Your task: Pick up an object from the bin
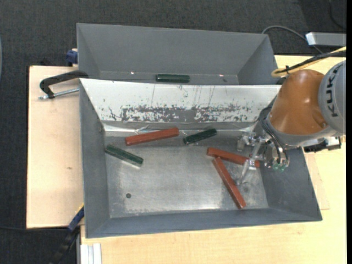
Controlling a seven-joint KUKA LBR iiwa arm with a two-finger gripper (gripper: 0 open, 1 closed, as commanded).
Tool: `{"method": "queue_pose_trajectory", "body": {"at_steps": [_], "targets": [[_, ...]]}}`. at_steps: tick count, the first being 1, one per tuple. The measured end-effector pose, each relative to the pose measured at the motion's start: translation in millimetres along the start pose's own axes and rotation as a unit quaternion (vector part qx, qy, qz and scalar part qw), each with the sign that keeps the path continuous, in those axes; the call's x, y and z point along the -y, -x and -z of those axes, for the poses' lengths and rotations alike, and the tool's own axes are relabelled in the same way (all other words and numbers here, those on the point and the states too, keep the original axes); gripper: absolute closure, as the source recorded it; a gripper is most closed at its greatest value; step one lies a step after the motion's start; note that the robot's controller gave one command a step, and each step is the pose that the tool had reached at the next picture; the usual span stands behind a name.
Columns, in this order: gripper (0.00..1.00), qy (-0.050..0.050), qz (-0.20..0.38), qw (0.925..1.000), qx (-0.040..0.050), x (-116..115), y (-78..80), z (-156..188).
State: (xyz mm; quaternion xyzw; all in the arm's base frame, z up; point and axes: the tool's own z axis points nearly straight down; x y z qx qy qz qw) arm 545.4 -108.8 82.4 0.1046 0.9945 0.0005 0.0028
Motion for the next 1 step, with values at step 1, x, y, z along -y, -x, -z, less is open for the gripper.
{"method": "queue_pose_trajectory", "body": {"at_steps": [1], "targets": [[1.00, 0.000, -0.004, 1.0000, -0.0019, 7.7, -2.6, -9.7]]}}
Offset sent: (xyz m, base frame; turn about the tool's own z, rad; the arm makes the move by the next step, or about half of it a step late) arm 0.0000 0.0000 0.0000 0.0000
